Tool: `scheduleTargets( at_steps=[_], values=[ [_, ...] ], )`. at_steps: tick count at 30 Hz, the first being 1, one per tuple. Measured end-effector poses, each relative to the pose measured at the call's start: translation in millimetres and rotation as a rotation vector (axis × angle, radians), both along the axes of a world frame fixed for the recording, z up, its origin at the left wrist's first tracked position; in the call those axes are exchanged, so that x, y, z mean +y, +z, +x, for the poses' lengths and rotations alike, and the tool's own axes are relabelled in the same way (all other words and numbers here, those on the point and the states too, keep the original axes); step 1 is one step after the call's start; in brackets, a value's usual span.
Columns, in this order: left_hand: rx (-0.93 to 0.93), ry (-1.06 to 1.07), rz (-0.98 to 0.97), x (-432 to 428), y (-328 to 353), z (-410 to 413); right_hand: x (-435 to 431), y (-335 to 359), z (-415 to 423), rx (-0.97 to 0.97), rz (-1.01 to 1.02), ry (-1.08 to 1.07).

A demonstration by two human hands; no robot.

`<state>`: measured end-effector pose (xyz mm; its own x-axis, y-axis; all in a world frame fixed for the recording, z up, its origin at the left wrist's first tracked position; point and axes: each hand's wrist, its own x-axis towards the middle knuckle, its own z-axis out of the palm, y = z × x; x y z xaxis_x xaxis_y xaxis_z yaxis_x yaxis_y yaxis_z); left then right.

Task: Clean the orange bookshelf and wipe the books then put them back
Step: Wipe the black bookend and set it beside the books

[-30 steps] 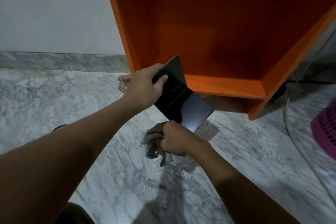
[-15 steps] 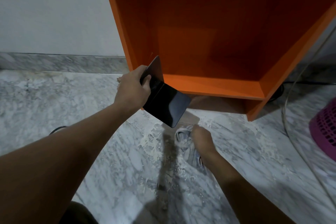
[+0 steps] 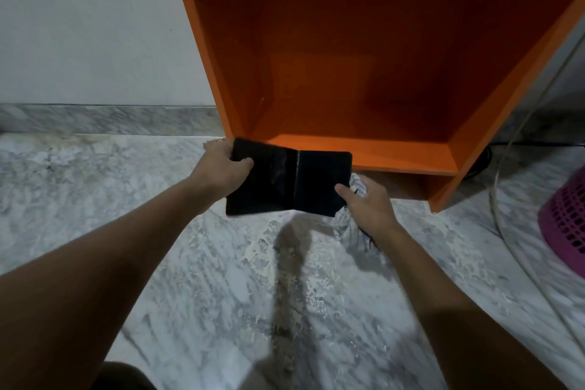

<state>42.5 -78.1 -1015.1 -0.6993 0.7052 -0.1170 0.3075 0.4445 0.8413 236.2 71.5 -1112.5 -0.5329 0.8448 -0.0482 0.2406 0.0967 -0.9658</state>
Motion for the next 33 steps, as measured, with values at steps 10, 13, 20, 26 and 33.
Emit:
scheduleTargets(
  at_steps=[10,13,20,26,33],
  values=[
    [-0.122,-0.123,-0.382,1.3,-6.1,0.8,1.1,62.3,2.7,-0.286,0.548,0.426],
    [-0.089,-0.117,-0.317,4.1,-7.2,0.6,-6.2,71.6,-3.9,-0.186,0.509,0.446],
    [-0.043,-0.009,-0.213,3.0,-9.7,-11.9,-21.1,57.6,-8.5,0.213,0.769,0.031],
    [-0.288,0.065,-0.08,3.8,-14.4,-19.5,-63.3,33.3,-17.7,0.238,0.964,0.252],
    [-0.427,-0.221,-0.035,8.2,0.3,-6.9,-52.5,30.7,-38.3,0.06,0.773,0.216]
  ],
)
